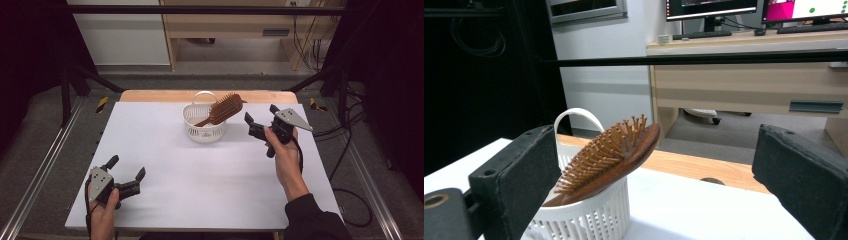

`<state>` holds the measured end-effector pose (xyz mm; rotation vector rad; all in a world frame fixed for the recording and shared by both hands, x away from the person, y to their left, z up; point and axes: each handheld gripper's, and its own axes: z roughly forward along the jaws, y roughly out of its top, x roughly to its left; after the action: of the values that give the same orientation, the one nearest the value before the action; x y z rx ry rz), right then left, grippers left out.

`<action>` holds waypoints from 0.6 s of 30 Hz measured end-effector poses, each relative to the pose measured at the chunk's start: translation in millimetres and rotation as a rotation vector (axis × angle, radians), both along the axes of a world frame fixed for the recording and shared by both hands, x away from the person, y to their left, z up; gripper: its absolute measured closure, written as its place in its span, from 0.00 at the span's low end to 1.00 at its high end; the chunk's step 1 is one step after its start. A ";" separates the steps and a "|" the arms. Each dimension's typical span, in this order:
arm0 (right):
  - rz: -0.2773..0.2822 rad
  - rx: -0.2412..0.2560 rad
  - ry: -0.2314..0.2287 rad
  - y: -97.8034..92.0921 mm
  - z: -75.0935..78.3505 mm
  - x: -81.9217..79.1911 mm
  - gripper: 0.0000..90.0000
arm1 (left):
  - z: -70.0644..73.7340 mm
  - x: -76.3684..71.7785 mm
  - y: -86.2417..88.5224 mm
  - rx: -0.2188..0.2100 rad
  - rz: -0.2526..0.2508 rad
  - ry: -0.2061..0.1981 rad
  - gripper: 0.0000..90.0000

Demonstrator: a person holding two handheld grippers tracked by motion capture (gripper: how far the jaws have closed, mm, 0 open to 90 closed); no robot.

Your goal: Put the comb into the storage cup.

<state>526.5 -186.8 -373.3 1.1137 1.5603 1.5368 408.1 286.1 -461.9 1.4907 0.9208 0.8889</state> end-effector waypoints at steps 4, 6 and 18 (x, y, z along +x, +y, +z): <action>0.008 0.004 -0.001 -2.6 1.2 -3.3 0.05 | 0.4 -1.0 -0.2 0.001 0.001 -0.001 0.01; 0.007 0.009 -0.005 -4.1 2.3 -5.1 0.05 | 0.5 -1.2 0.3 0.001 0.001 -0.002 0.01; 0.010 0.012 -0.018 -11.3 7.4 -12.8 0.05 | 2.1 -2.2 4.5 -0.008 0.010 -0.007 0.01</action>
<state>513.7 -198.1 -365.9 1.0976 1.5490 1.5601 405.9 290.6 -459.8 1.4768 0.9263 0.8963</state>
